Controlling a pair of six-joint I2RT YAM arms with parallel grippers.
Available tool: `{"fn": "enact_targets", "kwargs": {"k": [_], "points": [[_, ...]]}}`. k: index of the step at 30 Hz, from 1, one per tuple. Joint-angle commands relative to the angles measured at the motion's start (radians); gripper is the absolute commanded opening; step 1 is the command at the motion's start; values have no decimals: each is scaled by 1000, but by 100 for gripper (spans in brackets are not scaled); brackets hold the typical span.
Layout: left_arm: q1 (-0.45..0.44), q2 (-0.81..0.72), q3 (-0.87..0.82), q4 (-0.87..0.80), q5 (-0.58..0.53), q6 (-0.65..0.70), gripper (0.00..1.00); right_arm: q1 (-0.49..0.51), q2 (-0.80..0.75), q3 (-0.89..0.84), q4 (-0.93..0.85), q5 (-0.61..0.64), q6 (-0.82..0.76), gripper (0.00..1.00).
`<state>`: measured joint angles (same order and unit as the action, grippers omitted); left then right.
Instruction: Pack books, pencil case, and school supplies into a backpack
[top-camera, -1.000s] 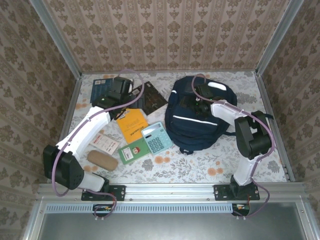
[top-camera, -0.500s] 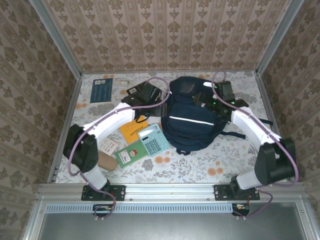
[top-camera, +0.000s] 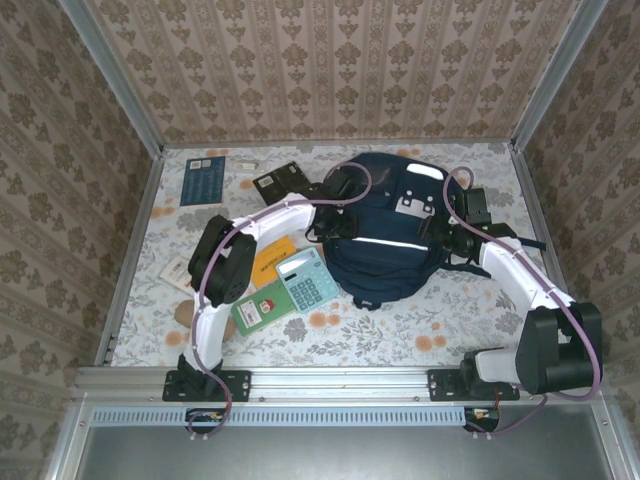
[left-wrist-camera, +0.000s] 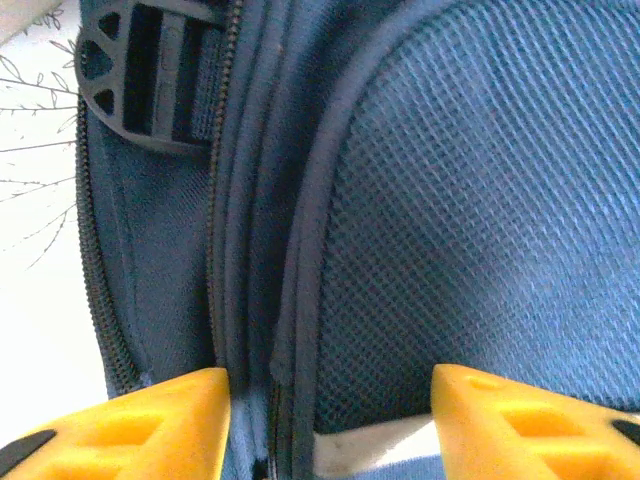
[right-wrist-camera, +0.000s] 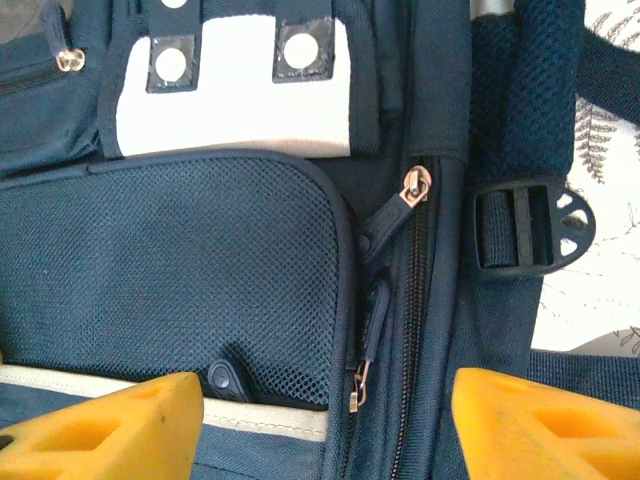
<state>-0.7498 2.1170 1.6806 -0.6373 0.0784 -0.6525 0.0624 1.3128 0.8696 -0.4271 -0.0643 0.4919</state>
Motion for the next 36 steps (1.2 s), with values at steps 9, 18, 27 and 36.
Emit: {"fn": "enact_targets", "kwargs": {"k": [9, 18, 27, 36], "points": [[108, 166, 235, -98, -67, 134, 45, -27, -32, -26, -37, 2, -6, 60], [101, 44, 236, -208, -73, 71, 62, -32, -15, -28, -13, 2, 2, 56], [-7, -143, -110, -133, 46, -216, 65, -54, 46, 26, -17, 24, -2, 54], [-21, -85, -86, -36, 58, -263, 65, -81, 10, -2, -25, 31, 4, 53]]}}
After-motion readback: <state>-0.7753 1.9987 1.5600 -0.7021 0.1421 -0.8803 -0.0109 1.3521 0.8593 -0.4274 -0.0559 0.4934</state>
